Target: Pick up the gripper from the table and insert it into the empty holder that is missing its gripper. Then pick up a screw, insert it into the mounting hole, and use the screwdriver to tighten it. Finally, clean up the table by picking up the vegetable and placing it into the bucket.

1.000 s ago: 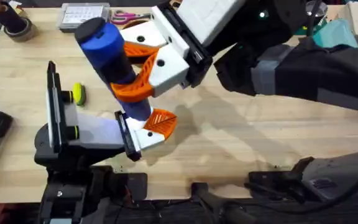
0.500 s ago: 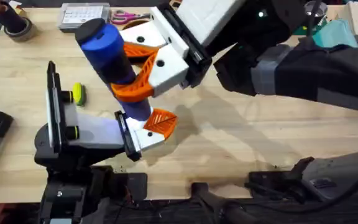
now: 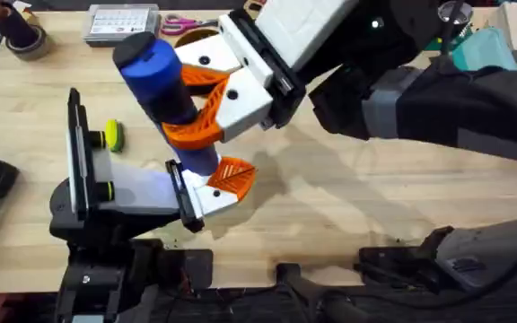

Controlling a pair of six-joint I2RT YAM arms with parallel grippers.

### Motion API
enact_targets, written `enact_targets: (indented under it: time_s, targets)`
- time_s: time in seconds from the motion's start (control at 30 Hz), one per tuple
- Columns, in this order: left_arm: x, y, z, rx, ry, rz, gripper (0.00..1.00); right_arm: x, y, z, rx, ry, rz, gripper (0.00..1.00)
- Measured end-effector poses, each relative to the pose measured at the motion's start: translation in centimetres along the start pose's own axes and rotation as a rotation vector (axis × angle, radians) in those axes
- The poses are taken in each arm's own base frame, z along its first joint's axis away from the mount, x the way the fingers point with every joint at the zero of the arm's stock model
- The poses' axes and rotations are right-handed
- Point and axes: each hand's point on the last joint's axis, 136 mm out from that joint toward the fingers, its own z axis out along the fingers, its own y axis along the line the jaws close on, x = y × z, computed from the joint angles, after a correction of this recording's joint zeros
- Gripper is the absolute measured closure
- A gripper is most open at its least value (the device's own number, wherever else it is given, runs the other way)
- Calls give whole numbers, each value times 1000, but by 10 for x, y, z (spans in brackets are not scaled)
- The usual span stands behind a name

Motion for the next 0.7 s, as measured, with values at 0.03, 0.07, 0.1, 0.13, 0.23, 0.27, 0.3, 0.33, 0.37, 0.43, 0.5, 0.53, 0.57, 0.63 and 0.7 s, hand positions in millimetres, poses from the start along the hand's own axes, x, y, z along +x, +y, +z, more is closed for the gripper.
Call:
enact_targets:
  time_s: [0.03,0.07,0.1,0.13,0.23,0.27,0.3,0.33,0.37,0.43,0.5,0.53,0.57,0.63,0.7]
  targets:
    - [0,0,0,0,0,1,998,0,0,0,0,0,-1,977]
    - [0,0,0,0,0,2,998,0,0,0,0,0,-1,977]
    - [0,0,0,0,0,2,998,0,0,0,0,0,-1,977]
    - [0,0,0,0,0,2,998,0,0,0,0,-1,-5,977]
    - [0,0,0,0,0,2,998,-2,1,0,-1,-5,-19,977]
    - [0,0,0,0,0,3,998,-3,1,0,-1,-6,-23,977]
    - [0,0,0,0,0,4,998,-3,2,0,-1,-7,-23,977]
    - [0,0,0,0,-1,5,998,-3,1,0,-1,-7,-20,977]
    - [0,0,0,0,0,5,998,-3,0,-1,-1,-6,-13,977]
    - [0,0,0,0,0,6,998,-10,-5,-2,-3,-4,-15,977]
    - [0,0,0,0,0,6,998,-26,-13,-3,-7,1,-34,977]
    - [0,0,0,0,0,6,998,-36,-17,-3,-10,4,-46,977]
    - [0,0,0,0,0,7,998,-46,-20,-3,-12,6,-57,977]
    - [0,0,0,0,0,7,998,-64,-23,-2,-21,9,-89,977]
    - [0,0,0,0,0,7,998,-79,-24,0,-34,13,-116,977]
